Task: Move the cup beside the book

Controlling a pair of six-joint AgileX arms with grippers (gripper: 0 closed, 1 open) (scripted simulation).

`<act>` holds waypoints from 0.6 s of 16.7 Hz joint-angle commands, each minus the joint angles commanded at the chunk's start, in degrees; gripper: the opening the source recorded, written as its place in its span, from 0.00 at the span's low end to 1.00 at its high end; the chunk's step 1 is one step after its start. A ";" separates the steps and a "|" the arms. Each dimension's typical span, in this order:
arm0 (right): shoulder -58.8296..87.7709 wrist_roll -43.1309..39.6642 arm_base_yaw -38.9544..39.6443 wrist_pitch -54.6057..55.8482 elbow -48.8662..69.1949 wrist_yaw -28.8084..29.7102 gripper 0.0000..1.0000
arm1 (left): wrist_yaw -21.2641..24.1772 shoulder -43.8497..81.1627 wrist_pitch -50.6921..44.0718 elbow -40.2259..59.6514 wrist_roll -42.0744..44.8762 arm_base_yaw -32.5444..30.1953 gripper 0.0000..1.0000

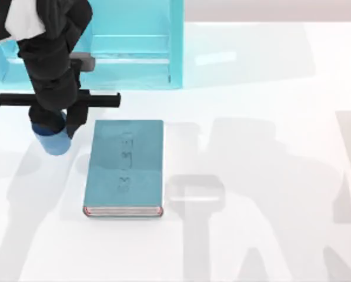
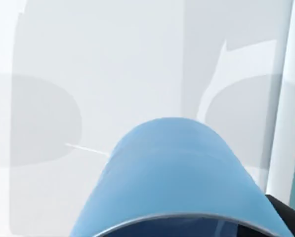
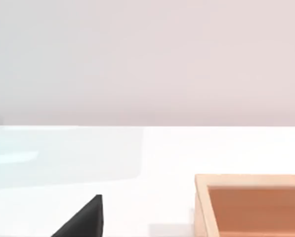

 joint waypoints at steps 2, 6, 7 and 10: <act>0.00 0.00 0.00 0.00 0.00 0.00 1.00 | -0.03 0.15 0.33 -0.35 0.15 0.05 0.00; 0.00 0.00 0.00 0.00 0.00 0.00 1.00 | -0.03 0.15 0.33 -0.35 0.15 0.05 0.15; 0.00 0.00 0.00 0.00 0.00 0.00 1.00 | -0.03 0.15 0.33 -0.35 0.15 0.05 0.23; 0.00 0.00 0.00 0.00 0.00 0.00 1.00 | -0.03 0.15 0.33 -0.35 0.15 0.05 0.45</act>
